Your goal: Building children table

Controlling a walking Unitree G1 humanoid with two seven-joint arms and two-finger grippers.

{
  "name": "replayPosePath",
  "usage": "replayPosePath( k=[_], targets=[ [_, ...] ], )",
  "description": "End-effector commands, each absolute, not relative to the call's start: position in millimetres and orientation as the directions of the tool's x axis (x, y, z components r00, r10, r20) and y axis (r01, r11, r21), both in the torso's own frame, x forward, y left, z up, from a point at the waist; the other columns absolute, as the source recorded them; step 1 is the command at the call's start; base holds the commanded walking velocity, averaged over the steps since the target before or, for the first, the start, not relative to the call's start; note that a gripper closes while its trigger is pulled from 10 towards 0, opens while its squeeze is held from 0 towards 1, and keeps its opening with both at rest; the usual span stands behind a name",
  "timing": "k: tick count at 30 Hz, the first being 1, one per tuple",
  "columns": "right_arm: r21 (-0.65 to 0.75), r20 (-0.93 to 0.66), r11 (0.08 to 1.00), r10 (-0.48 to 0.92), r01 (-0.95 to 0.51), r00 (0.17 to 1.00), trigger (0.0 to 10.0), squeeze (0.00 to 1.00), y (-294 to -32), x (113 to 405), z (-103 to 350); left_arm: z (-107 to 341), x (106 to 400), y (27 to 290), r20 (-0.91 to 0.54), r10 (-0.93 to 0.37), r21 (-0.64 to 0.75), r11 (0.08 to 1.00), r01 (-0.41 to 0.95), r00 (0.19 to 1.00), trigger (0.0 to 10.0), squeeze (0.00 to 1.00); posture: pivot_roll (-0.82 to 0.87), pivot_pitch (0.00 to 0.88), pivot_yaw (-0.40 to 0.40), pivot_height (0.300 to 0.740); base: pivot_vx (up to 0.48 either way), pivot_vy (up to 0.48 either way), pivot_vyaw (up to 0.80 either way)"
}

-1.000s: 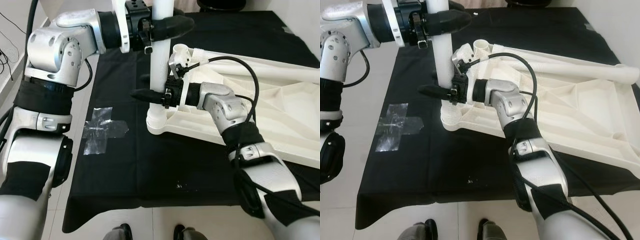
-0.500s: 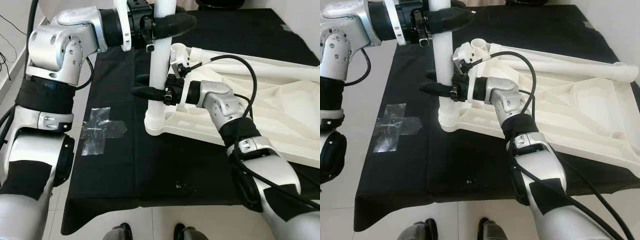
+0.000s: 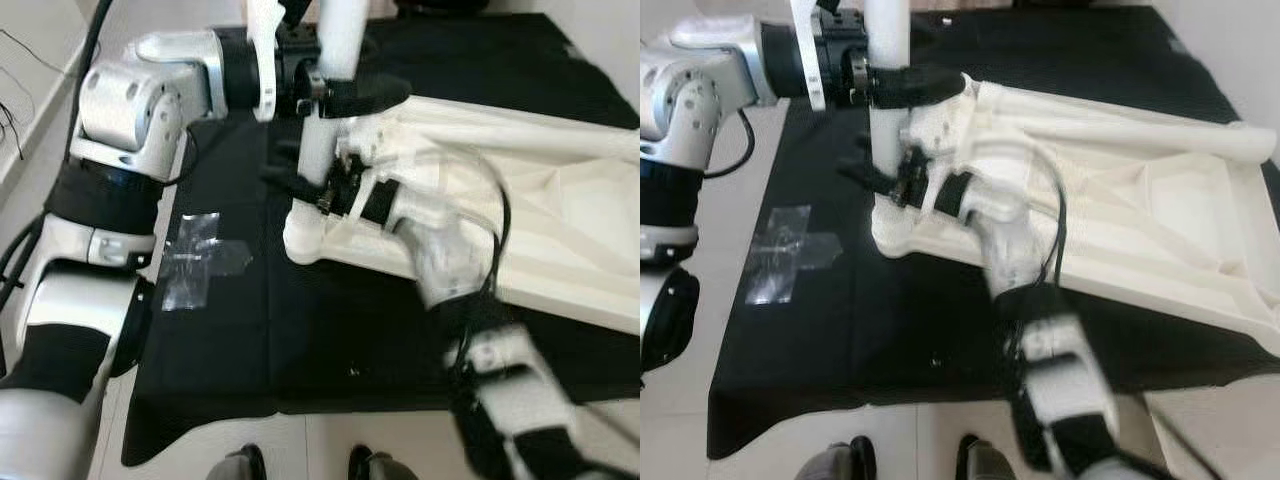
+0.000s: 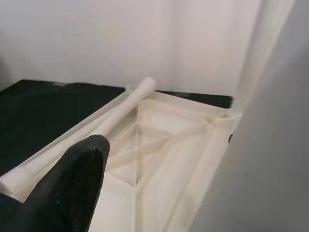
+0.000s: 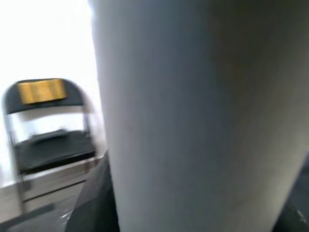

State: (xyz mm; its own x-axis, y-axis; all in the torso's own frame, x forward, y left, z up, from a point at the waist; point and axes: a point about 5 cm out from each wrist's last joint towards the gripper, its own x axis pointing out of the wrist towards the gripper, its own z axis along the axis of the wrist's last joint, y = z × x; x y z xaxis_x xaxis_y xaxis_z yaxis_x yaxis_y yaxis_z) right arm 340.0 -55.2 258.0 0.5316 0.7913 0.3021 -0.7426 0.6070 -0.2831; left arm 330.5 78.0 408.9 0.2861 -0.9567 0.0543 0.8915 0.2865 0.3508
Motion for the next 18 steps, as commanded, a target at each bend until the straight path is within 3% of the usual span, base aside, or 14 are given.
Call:
replayPosePath(
  k=[1,10,13,18],
  targets=[
    [-0.302,0.21,0.53,0.848,-0.793,0.487,0.0,0.0,-31,326,238,411,330,78,0.057,-0.953,0.354,0.297,0.887,0.296,10.0,0.0,0.05,0.252,-0.001,0.74,0.0,0.0,0.0],
    [-0.322,0.142,0.462,0.886,-0.826,0.441,0.0,0.0,-21,326,240,415,330,76,0.057,-0.955,0.367,0.293,0.883,0.292,10.0,0.0,0.04,0.237,0.003,0.74,0.0,0.0,0.0],
    [-0.354,0.076,0.395,0.916,-0.848,0.395,0.0,0.0,-19,330,246,417,329,76,0.063,-0.953,0.37,0.297,0.88,0.295,10.0,0.0,0.04,0.236,-0.002,0.74,0.0,0.0,0.0],
    [-0.369,0.055,0.395,0.913,-0.841,0.404,0.0,0.0,-20,326,249,416,329,77,0.061,-0.953,0.369,0.298,0.88,0.297,10.0,0.0,0.04,0.238,-0.005,0.74,0.0,0.0,0.0]
  ],
)
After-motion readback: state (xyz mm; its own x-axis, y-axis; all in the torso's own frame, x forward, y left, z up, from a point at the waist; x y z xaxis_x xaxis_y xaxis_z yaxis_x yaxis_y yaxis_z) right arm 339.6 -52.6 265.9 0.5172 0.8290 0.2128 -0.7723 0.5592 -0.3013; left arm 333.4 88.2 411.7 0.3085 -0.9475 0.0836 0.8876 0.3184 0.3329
